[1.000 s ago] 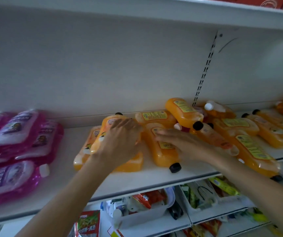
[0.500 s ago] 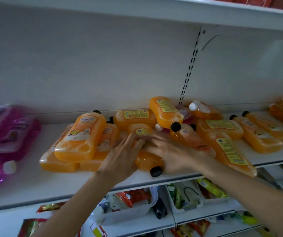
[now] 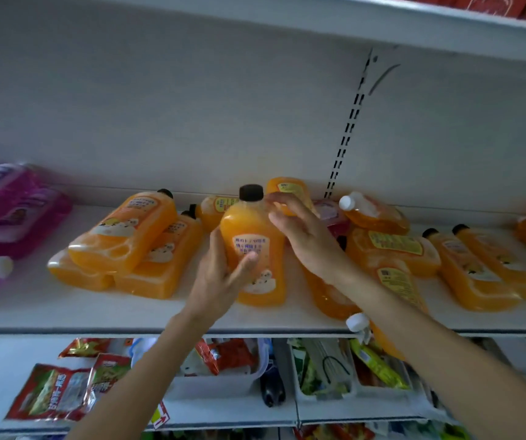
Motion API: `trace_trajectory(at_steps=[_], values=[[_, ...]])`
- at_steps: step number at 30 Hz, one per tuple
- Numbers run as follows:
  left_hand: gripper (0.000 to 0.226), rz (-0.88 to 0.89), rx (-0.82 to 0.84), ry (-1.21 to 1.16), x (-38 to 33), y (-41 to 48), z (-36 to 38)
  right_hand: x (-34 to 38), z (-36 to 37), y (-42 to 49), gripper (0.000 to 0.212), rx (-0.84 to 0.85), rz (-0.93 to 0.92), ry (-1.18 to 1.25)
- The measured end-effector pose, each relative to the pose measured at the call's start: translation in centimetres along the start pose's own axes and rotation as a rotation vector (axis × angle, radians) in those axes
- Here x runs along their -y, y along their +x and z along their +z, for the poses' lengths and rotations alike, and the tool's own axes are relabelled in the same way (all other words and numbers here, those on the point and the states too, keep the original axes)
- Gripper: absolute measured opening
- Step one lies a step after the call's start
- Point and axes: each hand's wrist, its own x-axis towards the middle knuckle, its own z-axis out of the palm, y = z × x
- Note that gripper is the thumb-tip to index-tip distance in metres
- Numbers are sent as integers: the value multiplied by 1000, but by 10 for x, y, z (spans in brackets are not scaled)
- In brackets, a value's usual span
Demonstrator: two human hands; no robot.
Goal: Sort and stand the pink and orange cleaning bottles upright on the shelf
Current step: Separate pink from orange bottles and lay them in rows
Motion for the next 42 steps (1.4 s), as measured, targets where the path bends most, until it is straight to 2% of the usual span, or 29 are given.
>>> trace_trajectory(at_steps=[1,3,5,7,10,13,15,22,28,32,37,42], values=[[80,-67,21,-45,2,-1,7,0,2,0,26,-45,3,19],[106,-97,117,44,10,-5,12,-3,2,-2,31,-75,2,37],[116,-62,193,201,15,-9,10,-7,3,-3,33,-96,-9,56],[115,-46,187,242,19,-12,9,-12,4,-2,33,-152,-13,58],[109,-32,184,167,21,-12,11,-20,6,-2,34,-192,-66,-40],[107,-55,162,107,21,-11,11,-29,14,-4,75,-103,-112,-179],[106,-57,148,96,20,-11,11,-35,19,-3,91,-106,-129,-177],[103,-6,28,254,16,-15,12,-40,22,2,93,-120,-211,-171],[96,119,-203,502,25,-18,15,-49,41,1,89,-188,-373,-248],[91,121,-333,588,17,-20,20,-45,37,7,89,-101,-265,-148],[77,68,-386,690,18,-22,17,-48,43,19,93,-4,-34,-2],[73,12,-395,670,15,-22,16,-49,46,28,91,69,53,-58]])
